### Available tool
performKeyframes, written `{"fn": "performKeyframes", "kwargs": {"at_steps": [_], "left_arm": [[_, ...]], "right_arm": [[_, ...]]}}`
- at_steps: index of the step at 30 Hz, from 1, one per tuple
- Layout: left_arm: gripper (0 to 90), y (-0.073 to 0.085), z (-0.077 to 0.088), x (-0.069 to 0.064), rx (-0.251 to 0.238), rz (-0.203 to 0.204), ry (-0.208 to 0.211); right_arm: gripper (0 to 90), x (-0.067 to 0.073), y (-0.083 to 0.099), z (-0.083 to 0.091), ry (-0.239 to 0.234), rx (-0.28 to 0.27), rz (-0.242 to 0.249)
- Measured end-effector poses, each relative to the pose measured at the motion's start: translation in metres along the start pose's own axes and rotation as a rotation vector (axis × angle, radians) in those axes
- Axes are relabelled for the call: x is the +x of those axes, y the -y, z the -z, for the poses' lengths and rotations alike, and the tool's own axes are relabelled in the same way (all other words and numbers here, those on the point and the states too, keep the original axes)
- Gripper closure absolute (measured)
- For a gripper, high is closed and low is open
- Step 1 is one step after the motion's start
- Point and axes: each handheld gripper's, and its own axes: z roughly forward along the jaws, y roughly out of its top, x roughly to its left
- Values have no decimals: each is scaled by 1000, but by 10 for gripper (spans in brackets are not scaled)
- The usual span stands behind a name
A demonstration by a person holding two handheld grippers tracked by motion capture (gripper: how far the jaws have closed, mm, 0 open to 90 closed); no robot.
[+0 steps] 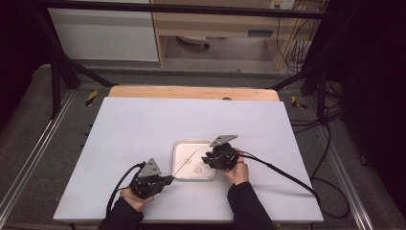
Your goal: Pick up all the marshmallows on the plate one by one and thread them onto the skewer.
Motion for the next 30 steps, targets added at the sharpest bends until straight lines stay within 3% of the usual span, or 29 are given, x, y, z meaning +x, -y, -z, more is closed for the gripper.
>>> {"fn": "performKeyframes", "kwargs": {"at_steps": [10,23,30], "left_arm": [[884,0,0,-2,-8,-2,-1],[884,-1,0,-5,-20,-8,5],[884,-2,0,-7,-32,-12,10]], "right_arm": [[703,1,-10,36,-94,-116,-55],[704,-1,-11,70,-167,-231,-126],[707,-2,-16,83,-238,-309,-179]]}}
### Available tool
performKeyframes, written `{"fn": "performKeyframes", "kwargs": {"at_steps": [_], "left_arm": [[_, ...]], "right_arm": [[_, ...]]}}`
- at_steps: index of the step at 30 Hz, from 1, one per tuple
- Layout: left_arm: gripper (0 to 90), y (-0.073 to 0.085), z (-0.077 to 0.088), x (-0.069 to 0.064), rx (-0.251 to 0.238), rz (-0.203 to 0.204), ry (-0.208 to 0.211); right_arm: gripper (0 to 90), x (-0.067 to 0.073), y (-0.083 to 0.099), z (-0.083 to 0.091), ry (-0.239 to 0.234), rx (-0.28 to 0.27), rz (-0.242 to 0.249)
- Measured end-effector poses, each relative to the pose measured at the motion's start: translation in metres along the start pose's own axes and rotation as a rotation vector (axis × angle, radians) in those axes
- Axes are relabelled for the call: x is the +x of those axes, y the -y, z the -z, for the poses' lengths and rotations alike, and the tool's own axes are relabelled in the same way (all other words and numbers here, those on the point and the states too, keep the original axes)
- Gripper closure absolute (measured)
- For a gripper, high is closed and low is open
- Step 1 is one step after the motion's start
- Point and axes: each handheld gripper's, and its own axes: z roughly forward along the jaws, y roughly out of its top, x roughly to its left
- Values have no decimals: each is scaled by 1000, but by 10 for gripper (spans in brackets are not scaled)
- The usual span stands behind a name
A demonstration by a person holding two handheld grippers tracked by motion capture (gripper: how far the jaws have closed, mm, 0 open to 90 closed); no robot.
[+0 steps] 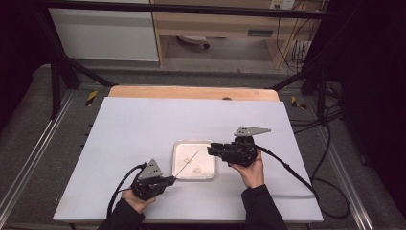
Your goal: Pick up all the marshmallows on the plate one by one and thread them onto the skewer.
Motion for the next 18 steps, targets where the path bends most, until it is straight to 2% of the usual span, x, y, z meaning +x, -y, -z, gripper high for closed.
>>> {"fn": "performKeyframes", "kwargs": {"at_steps": [2,5,11,18], "left_arm": [[884,0,0,0,-1,-1,1],[884,0,0,-1,-1,-3,2],[884,-1,1,-2,-12,-5,3],[884,-1,2,-3,-23,-12,7]], "right_arm": [[708,0,-1,0,-9,-7,-10],[710,-2,-4,0,-49,-37,-48],[713,-6,-4,-7,-86,-42,-99],[713,-9,-3,-14,-114,-43,-134]]}}
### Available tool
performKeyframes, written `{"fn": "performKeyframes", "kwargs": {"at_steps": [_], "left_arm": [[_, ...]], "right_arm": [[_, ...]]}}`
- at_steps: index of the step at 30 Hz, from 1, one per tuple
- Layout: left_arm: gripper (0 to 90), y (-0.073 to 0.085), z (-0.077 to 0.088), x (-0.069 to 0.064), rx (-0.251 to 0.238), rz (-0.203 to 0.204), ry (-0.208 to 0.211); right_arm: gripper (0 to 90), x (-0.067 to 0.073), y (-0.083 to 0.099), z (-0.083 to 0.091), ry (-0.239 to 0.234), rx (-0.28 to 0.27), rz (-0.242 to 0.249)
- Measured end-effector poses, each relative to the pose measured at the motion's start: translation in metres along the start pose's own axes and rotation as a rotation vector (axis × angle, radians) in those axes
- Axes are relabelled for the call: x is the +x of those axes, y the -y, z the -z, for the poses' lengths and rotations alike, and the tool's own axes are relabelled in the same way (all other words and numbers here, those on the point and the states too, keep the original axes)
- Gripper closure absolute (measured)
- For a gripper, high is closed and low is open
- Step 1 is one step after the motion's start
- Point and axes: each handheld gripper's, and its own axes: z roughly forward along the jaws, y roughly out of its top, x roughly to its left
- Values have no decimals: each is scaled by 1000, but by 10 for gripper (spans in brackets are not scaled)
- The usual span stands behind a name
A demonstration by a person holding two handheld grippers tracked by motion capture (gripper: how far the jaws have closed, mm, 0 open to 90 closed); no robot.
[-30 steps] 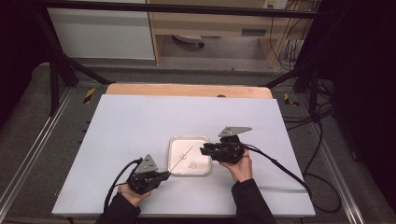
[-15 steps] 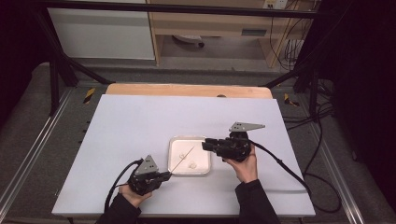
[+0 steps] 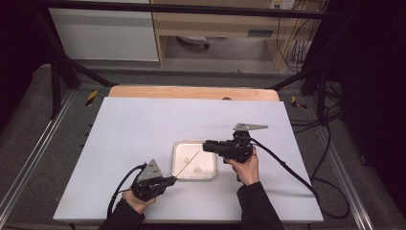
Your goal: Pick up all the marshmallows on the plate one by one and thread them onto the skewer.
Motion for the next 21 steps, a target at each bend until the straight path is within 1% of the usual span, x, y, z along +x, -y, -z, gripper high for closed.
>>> {"fn": "performKeyframes", "kwargs": {"at_steps": [6,21], "left_arm": [[884,0,0,-1,-1,-3,3],[884,0,-1,-2,1,-7,0]], "right_arm": [[712,-3,2,-5,-27,1,-21],[718,-4,8,-13,-51,28,-42]]}}
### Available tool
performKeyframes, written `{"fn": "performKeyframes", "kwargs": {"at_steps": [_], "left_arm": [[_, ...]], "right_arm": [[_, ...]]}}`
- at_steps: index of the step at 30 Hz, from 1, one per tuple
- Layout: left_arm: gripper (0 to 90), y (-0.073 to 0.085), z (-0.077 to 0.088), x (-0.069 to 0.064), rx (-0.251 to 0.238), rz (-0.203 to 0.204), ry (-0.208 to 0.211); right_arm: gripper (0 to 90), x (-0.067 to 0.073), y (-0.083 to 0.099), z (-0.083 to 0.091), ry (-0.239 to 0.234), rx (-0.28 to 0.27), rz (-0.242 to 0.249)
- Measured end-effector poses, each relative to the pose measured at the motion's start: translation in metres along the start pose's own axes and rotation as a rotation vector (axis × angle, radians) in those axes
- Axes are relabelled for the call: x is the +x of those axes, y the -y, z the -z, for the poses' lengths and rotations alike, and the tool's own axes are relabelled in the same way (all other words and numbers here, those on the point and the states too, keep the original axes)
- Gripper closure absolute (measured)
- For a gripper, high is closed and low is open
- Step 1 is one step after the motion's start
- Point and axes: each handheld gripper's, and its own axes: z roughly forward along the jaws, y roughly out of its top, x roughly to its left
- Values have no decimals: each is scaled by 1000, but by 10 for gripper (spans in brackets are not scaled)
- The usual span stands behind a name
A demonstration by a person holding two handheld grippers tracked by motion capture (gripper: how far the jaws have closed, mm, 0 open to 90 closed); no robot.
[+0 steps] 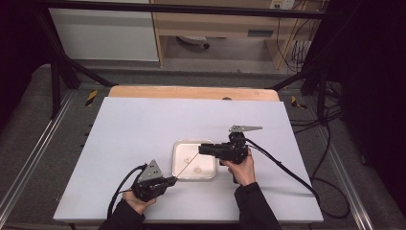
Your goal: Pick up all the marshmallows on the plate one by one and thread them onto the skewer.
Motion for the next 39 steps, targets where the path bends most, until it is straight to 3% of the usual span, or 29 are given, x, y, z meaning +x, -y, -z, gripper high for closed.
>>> {"fn": "performKeyframes", "kwargs": {"at_steps": [32,37,39], "left_arm": [[890,0,-5,-3,72,-68,-4],[891,0,-6,-3,68,-68,-3],[891,-3,-3,-3,18,-51,25]], "right_arm": [[781,4,17,-11,-14,52,24],[783,4,19,-13,-18,57,17],[784,4,21,-15,-41,77,6]]}}
